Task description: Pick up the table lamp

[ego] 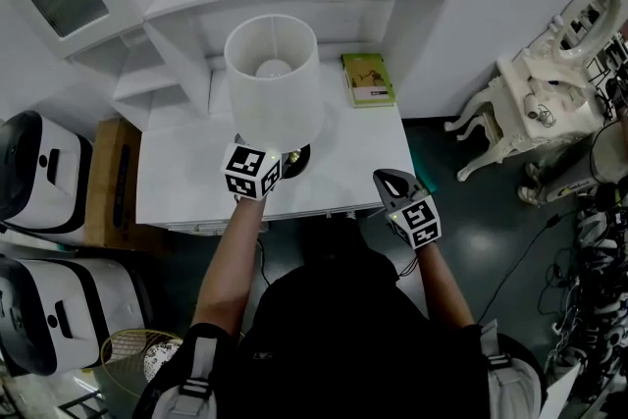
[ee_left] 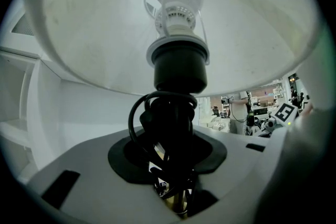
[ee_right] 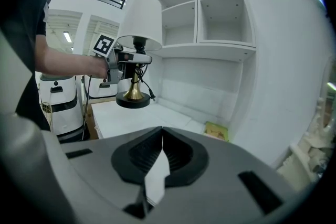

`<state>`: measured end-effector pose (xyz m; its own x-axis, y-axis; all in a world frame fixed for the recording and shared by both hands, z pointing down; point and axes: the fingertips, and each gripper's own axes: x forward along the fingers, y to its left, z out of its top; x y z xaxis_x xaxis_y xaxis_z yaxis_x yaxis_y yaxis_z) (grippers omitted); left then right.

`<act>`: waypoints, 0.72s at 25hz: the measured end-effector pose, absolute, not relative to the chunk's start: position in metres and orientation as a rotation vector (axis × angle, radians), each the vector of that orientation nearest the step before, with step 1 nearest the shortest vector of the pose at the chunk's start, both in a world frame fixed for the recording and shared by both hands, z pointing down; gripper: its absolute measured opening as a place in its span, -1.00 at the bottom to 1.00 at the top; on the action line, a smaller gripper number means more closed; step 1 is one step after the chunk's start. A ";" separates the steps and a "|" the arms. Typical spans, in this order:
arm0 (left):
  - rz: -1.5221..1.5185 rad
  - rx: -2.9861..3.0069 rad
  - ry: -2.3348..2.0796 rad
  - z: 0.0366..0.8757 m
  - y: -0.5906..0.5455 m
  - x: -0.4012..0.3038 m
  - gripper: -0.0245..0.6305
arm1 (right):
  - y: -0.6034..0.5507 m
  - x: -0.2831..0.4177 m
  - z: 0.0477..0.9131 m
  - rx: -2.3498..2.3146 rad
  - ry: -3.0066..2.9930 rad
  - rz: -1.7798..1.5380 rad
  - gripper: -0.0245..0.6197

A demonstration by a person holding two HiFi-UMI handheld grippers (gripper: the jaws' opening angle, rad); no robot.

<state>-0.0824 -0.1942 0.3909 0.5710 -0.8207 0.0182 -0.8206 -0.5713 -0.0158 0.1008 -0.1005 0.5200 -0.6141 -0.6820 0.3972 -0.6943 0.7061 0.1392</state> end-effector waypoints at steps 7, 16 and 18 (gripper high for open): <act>-0.077 -2.789 1.466 0.398 -0.190 -0.081 -0.47 | -0.092 0.107 0.516 1.103 -2.479 0.037 -0.90; -0.064 -2.798 1.475 0.401 -0.184 -0.085 -0.47 | -0.087 0.111 0.510 1.139 -2.474 0.024 -0.90; -0.068 -2.795 1.475 0.402 -0.183 -0.086 -0.47 | -0.085 0.111 0.511 1.141 -2.473 0.028 -0.90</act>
<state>-0.0856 -0.1829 0.4017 0.5638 -0.8246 0.0474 -0.8254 -0.5645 -0.0025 0.1109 -0.0850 0.5108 -0.5778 -0.7239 0.3769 -0.7321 0.6638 0.1526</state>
